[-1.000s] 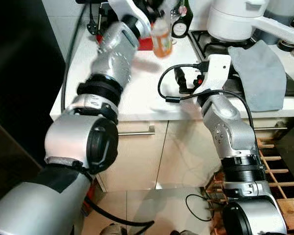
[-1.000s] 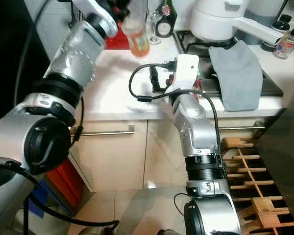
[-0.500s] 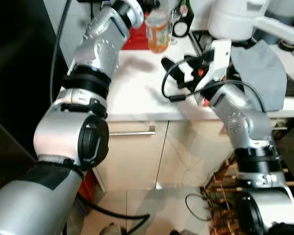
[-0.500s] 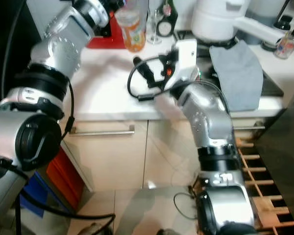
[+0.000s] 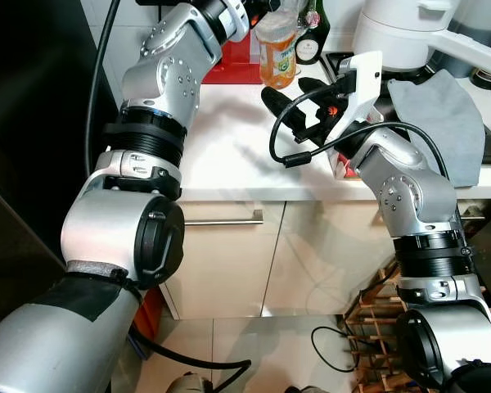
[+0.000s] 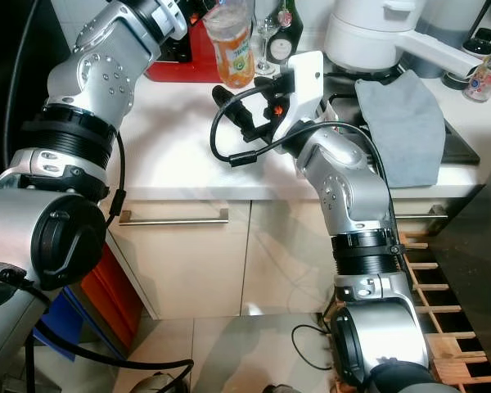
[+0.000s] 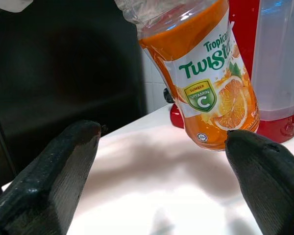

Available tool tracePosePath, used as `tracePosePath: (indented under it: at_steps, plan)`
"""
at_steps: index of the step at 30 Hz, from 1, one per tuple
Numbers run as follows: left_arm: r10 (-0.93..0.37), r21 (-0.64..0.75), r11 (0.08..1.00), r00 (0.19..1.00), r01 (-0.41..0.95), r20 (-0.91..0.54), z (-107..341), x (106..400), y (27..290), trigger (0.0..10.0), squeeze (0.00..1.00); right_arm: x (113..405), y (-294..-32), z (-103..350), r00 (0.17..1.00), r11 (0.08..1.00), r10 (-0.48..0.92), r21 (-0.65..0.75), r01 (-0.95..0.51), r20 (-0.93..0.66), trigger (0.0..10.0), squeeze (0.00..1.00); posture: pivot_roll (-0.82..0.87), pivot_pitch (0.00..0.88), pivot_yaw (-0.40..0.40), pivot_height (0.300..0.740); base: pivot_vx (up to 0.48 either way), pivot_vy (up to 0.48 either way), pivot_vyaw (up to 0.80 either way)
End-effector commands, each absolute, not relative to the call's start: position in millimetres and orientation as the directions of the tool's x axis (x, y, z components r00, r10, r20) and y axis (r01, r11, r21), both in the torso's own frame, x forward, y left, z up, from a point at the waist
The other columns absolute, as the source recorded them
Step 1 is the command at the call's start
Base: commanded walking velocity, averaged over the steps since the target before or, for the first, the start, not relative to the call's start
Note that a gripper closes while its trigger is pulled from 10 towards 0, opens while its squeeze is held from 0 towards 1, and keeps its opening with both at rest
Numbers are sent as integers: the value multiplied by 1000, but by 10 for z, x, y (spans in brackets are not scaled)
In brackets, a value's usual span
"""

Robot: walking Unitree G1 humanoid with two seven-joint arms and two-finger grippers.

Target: Restocking fridge

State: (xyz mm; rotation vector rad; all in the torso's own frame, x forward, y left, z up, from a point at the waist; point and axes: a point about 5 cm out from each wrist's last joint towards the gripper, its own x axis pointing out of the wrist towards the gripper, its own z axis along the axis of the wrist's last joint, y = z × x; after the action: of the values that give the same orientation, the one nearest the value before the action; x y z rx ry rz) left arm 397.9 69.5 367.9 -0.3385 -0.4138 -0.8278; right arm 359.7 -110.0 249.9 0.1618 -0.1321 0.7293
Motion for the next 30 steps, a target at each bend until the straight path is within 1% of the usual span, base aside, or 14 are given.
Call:
tracePosePath:
  at_steps: [1,21,22,23,24,25,26,27,28,30]
  plan:
    - [-635,-101,625,579,774,511,3767,3942,714,0,0,3608,-1119,2549,741,740,645,85,-667,188,10000,1000,-84,0,-4,740,0,0,0]
    - [-635,-101,625,579,774,511,3767,3942,714,0,0,3608,-1119,2549,741,740,645,85,-667,188,10000,1000,-84,0,-4,740,0,0,0]
    - [-646,-101,614,572,783,506,3758,3923,695,0,0,3625,-1103,2533,739,740,648,80,-668,182,10000,1000,-82,0,-4,740,0,0,0]
    - [-667,-114,641,624,759,407,3385,3955,682,0,0,3632,-1126,2463,806,812,560,64,-580,191,10000,0,-79,0,-3,740,0,0,0]
    - [-672,-138,659,662,739,332,3075,3952,679,0,0,3619,-1139,2394,851,862,486,54,-504,198,10000,0,-83,0,-2,740,0,0,0]
    - [-672,-138,659,662,739,332,3075,3952,679,0,0,3619,-1139,2394,851,862,486,54,-504,198,10000,0,-83,0,-2,740,0,0,0]
    - [-673,-154,671,683,725,282,2869,3937,679,0,0,3604,-1151,2350,877,891,434,48,-452,205,10000,0,-84,0,-2,740,0,0,0]
    - [-663,-184,678,700,712,267,2721,3906,688,0,0,3566,-1137,2284,891,905,407,42,-423,200,10000,0,-84,0,-2,740,0,0,0]
    - [-641,-211,682,711,700,288,2677,3876,709,0,0,3531,-1111,2228,893,907,406,37,-420,192,10000,0,-81,0,-7,740,0,0,0]
    - [-641,-211,682,711,700,288,2677,3876,709,0,0,3531,-1111,2228,893,907,406,37,-420,192,10000,0,-81,0,-7,740,0,0,0]
